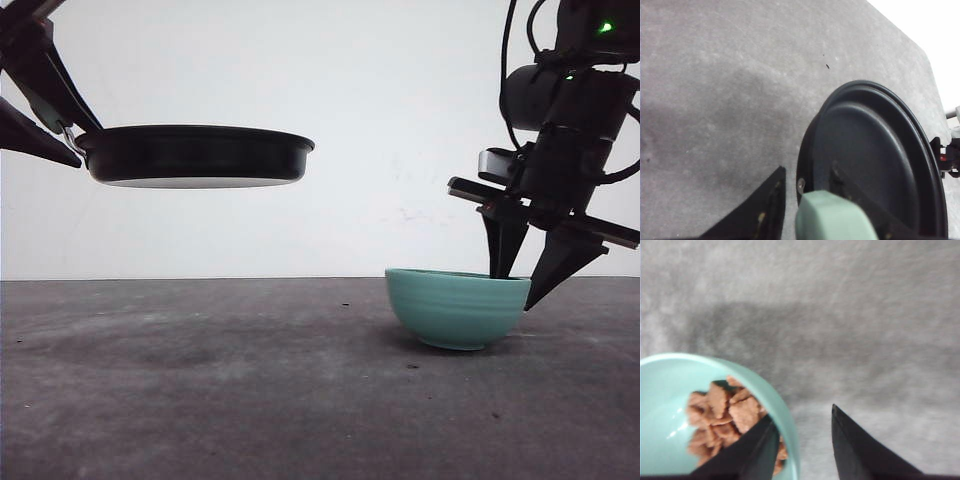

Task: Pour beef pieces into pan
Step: 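Lower the right gripper and grasp the green bowl's rim, then lift the bowl with the right gripper over the held pan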

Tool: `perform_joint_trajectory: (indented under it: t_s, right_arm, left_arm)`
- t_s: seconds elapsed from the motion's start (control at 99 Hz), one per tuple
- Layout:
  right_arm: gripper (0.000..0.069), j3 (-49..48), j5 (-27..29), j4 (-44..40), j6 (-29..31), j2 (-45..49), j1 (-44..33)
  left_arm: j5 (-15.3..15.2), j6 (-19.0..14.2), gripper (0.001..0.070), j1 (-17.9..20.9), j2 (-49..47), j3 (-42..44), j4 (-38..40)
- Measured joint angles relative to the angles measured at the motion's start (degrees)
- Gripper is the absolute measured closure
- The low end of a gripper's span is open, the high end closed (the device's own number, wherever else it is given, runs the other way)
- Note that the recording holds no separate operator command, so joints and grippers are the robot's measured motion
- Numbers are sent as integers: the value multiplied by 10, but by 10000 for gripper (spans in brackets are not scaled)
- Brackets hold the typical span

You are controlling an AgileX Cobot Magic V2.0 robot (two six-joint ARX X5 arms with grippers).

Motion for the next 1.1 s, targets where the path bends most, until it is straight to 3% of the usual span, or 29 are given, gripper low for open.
perform_joint_trajectory:
  t_s: [0.192, 0.303, 0.404, 0.768, 0.97, 1.102]
  right_arm:
    - [509, 0, 1, 8, 3, 0, 21]
    - [632, 0, -8, 11, 3, 2, 26]
    - [674, 0, -27, 10, 3, 12, 28]
    - [680, 0, -83, 40, 1, -14, 40]
    - [680, 0, -80, 80, 1, -116, 74]
    - [680, 1, -44, 97, 1, -172, 126]
  left_arm:
    - [0, 1, 580, 0, 0, 0, 0]
    - [0, 1, 581, 0, 0, 0, -5]
    - [-1, 2, 581, 0, 0, 0, -24]
    - [-16, 24, 581, 0, 0, 0, -81]
    - [-16, 30, 581, -6, 0, 0, -92]
    - [-16, 30, 581, -19, 0, 0, -93]
